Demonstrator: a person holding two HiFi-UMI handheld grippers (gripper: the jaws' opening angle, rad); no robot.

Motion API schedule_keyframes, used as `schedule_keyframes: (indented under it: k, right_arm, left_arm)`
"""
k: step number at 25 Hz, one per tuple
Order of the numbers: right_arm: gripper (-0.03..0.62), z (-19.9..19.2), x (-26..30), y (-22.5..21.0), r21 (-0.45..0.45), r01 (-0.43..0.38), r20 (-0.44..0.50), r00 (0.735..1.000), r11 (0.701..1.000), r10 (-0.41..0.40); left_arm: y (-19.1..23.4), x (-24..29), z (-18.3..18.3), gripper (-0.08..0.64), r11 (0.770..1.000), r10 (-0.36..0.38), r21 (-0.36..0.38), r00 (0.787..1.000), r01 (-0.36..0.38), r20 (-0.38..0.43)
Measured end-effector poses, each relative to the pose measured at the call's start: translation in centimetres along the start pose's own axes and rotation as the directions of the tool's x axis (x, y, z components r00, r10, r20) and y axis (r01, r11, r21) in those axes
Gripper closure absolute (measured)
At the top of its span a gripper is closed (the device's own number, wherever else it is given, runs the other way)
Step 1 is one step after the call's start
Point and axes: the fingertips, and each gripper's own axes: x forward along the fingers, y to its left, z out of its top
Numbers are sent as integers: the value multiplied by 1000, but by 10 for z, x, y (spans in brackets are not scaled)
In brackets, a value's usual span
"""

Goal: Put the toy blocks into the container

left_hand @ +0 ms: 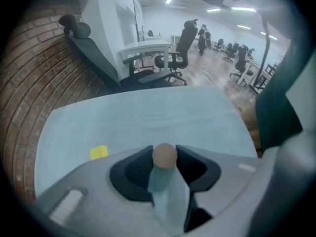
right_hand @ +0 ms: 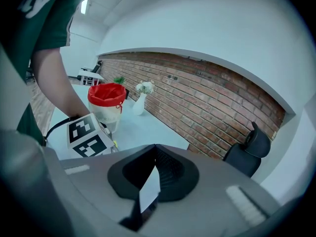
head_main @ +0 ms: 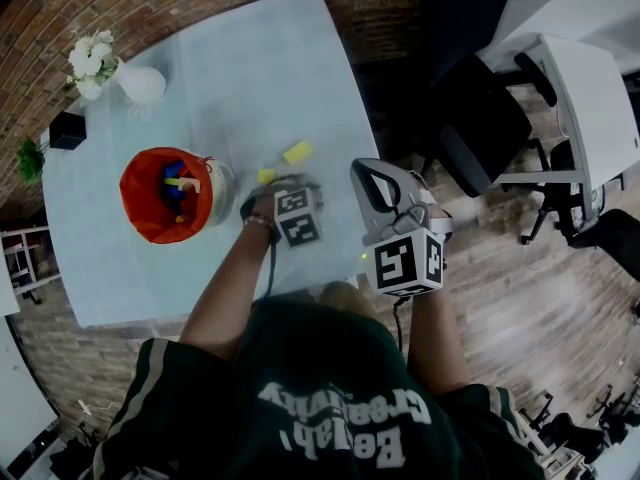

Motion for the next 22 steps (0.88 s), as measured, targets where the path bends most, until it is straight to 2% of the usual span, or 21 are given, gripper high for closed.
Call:
schedule_keyframes:
  k: [7, 10, 14, 18, 22]
  right_arm:
    - [586, 2, 2, -2, -1, -2, 3, 1000, 1000, 2]
    - [586, 6, 4, -1, -5, -10, 10, 1000, 1000, 10]
    - [586, 15, 6, -2, -20, -24, 22, 999, 1000, 25]
    - [586, 34, 11, -2, -55, -39, 59, 997, 998, 42]
    - [586, 62, 14, 5, -90, -51, 115, 991, 995, 61]
  left_arm:
    - [1, -5, 4, 416, 1000, 12, -5, 1000, -12, 24]
    - [3, -17, 11, 414, 999, 41, -14, 997, -40, 59]
    - [8, -44, 19, 416, 994, 100, -66, 988, -92, 117]
    - [19, -85, 26, 416, 976, 201, -119, 963, -182, 180]
    - [30, -136, 25, 416, 939, 329, -183, 917, -291, 227]
